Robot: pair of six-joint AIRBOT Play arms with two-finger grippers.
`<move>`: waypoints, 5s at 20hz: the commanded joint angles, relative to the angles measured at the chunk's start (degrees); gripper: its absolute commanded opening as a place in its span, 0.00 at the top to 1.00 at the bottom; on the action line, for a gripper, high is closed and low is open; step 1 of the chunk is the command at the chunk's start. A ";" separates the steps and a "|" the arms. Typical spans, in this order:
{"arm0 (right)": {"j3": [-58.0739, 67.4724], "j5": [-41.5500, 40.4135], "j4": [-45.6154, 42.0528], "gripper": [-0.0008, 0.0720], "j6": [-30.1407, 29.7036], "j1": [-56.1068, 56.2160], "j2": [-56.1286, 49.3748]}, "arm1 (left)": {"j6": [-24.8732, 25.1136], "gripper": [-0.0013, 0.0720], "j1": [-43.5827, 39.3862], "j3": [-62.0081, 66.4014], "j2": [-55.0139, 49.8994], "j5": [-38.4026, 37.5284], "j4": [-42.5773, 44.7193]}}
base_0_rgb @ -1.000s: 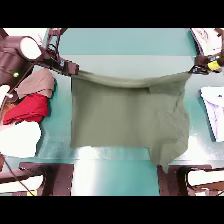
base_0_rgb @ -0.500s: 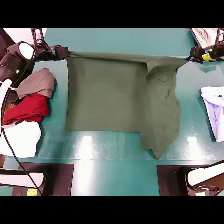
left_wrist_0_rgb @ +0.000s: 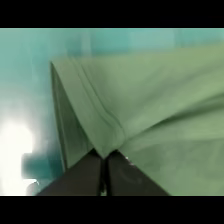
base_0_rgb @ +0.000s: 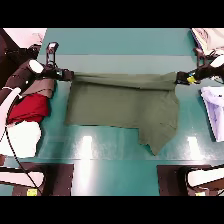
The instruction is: Fold the shirts.
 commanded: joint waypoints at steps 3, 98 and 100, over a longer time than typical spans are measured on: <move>-2.47 2.01 0.46 0.61 1.03 1.16 1.07 | -2.86 0.26 0.04 1.97 -0.50 -7.19 0.20; -7.50 10.82 -4.98 0.97 -1.14 -0.31 11.76 | -4.74 0.95 7.67 -11.30 10.82 -15.78 -6.60; -2.95 10.78 -3.08 0.97 -0.63 0.11 7.43 | -3.91 0.95 7.69 -9.92 8.35 -12.66 -8.79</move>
